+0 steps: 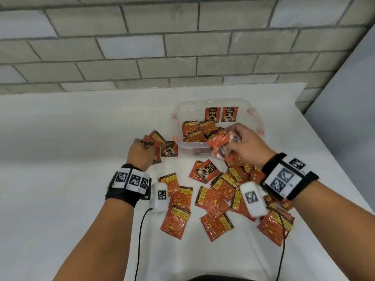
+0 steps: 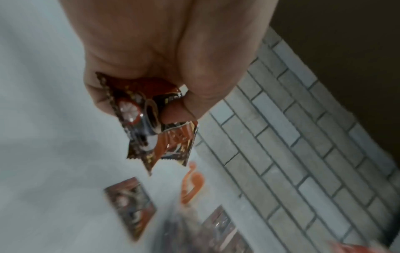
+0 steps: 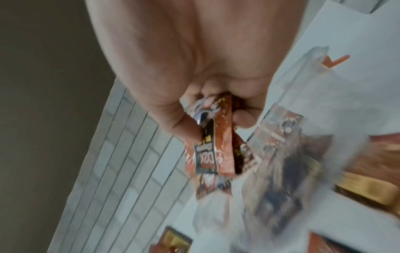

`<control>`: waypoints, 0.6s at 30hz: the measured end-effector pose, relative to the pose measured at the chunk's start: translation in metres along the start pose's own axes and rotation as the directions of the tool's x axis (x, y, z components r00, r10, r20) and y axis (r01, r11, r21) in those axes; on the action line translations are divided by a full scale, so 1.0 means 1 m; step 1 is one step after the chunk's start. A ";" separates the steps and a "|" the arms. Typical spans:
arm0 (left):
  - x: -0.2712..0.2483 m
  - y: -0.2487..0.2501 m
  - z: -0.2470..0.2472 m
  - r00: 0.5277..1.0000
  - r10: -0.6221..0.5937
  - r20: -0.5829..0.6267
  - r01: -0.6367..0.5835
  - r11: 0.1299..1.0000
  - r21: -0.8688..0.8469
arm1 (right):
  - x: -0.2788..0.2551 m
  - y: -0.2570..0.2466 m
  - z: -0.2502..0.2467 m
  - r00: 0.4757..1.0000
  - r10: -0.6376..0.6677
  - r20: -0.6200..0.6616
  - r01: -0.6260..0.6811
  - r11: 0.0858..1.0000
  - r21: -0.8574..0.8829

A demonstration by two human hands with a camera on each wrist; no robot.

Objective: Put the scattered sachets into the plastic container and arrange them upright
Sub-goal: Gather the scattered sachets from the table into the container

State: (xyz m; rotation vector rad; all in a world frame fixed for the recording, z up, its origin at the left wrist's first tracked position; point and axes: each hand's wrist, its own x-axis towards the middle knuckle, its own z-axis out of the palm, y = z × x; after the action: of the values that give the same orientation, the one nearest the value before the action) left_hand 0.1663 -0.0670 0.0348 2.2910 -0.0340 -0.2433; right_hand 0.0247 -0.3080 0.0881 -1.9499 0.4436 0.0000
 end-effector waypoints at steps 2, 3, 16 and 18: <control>-0.006 0.023 -0.006 0.995 0.056 -0.085 -0.070 0.983 -0.171 | 0.021 -0.004 -0.013 0.987 -0.012 -0.162 0.031 0.993 0.115; -0.008 0.036 -0.005 0.992 0.089 -0.089 -0.109 0.964 -0.242 | 0.034 -0.003 -0.018 0.972 0.006 -0.236 0.030 0.989 0.148; 0.027 0.101 0.061 0.940 0.131 0.315 -0.219 0.940 0.263 | 0.104 0.007 0.009 0.966 0.140 -0.216 -0.202 0.932 -0.301; 0.030 0.101 0.067 0.935 0.139 0.327 -0.247 0.915 0.319 | 0.107 0.008 0.011 0.971 0.144 -0.193 -0.209 0.903 -0.374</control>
State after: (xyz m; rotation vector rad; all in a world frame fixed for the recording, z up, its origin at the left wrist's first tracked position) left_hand 0.1883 -0.1870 0.0613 2.5654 -0.4993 -0.5125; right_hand 0.1238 -0.3340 0.0554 -2.3063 0.7772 0.0529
